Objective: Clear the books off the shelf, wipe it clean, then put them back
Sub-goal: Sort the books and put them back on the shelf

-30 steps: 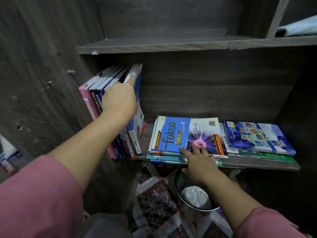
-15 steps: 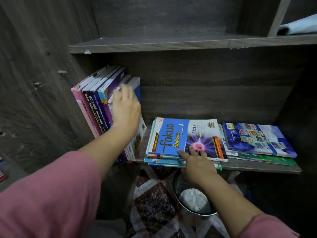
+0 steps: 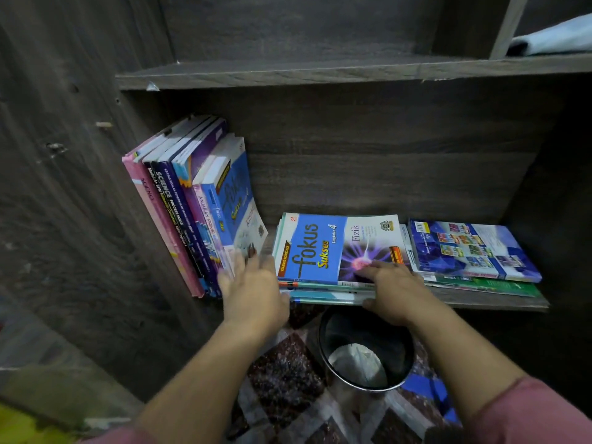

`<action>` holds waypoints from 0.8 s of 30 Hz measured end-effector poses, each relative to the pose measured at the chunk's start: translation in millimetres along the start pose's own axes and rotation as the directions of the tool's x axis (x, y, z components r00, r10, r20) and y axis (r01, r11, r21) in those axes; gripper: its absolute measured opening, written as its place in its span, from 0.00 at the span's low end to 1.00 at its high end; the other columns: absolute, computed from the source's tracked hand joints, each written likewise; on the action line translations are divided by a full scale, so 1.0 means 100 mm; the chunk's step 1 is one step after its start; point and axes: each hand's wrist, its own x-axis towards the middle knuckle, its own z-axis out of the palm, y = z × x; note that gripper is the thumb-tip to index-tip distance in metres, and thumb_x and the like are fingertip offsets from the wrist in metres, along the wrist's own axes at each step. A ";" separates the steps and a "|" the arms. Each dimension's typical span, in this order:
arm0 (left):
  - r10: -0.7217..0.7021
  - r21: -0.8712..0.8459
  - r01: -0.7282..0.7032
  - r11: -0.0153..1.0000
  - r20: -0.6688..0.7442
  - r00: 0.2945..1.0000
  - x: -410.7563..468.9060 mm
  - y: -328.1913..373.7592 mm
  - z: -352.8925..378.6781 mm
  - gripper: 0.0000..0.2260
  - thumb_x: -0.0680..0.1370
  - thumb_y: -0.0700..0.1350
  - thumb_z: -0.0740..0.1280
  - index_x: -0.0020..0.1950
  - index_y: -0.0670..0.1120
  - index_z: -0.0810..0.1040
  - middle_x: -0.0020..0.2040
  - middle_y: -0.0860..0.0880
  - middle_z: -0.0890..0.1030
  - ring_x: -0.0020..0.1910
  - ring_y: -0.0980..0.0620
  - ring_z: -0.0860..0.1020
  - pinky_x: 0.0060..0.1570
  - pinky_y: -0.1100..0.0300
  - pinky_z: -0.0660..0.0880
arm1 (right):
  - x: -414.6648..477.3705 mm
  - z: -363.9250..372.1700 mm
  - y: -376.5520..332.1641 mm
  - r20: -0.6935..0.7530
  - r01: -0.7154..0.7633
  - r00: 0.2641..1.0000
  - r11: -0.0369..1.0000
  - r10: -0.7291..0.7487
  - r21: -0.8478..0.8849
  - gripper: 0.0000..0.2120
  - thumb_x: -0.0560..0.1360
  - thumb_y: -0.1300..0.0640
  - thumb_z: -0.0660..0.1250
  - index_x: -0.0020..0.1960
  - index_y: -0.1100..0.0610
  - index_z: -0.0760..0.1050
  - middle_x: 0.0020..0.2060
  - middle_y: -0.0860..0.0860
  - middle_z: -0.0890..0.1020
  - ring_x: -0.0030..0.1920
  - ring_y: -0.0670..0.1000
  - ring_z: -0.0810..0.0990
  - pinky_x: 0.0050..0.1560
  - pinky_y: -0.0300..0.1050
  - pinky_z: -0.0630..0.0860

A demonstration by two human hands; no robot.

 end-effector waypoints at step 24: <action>0.126 -0.414 -0.040 0.909 0.183 0.975 0.25 -0.05 0.21 0.35 0.74 0.46 0.72 0.76 0.46 0.58 0.60 0.52 0.73 0.58 0.52 0.73 0.54 0.66 0.67 | 0.20 0.36 0.02 -0.095 -0.041 0.995 0.992 0.029 -0.117 0.32 0.80 0.40 0.56 0.79 0.43 0.45 0.79 0.52 0.51 0.78 0.57 0.51 0.74 0.56 0.54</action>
